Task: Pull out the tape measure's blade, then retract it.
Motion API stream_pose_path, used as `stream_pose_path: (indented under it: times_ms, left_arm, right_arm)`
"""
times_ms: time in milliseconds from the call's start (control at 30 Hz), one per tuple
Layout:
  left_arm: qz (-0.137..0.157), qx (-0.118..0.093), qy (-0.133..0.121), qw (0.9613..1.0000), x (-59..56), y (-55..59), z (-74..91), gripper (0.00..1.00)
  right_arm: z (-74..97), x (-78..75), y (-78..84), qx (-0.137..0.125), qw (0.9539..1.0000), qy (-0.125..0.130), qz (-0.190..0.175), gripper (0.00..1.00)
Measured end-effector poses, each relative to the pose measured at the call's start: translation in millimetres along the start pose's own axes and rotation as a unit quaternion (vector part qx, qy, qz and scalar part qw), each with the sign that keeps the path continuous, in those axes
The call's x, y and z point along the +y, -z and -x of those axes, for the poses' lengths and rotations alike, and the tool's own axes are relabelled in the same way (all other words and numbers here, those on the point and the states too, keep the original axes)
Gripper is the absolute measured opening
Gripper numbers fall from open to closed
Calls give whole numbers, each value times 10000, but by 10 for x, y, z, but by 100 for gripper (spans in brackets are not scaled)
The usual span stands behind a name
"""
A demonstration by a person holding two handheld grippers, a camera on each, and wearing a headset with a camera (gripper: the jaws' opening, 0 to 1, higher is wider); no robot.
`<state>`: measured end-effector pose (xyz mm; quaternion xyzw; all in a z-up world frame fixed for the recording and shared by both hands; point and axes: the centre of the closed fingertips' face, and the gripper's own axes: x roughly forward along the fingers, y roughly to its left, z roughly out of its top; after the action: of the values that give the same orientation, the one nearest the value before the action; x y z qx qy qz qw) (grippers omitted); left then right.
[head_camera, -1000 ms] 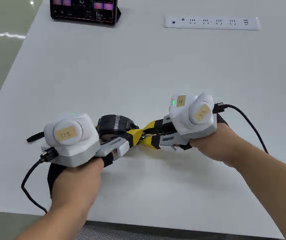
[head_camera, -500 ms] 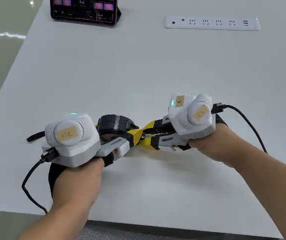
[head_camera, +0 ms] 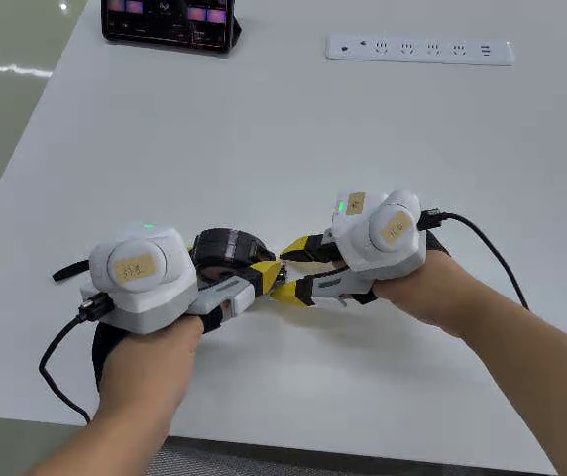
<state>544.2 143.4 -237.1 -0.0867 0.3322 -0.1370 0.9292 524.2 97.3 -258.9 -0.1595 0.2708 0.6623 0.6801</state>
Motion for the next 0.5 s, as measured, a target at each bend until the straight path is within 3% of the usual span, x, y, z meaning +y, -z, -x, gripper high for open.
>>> stream_pose_path:
  times_ms: [133,200,500]
  left_arm:
    - [-47,48,50,10000,-10,7,22,60]
    - [-223,98,31,9997,5,14,34,59]
    - [-394,33,177,9991,-40,-11,68,62]
  right_arm:
    - [23,-5,-7,-4,10000,45,-34,32]
    - [34,-3,-11,-3,10000,56,-50,33]
    - [144,-26,9,16,9995,311,-47,41]
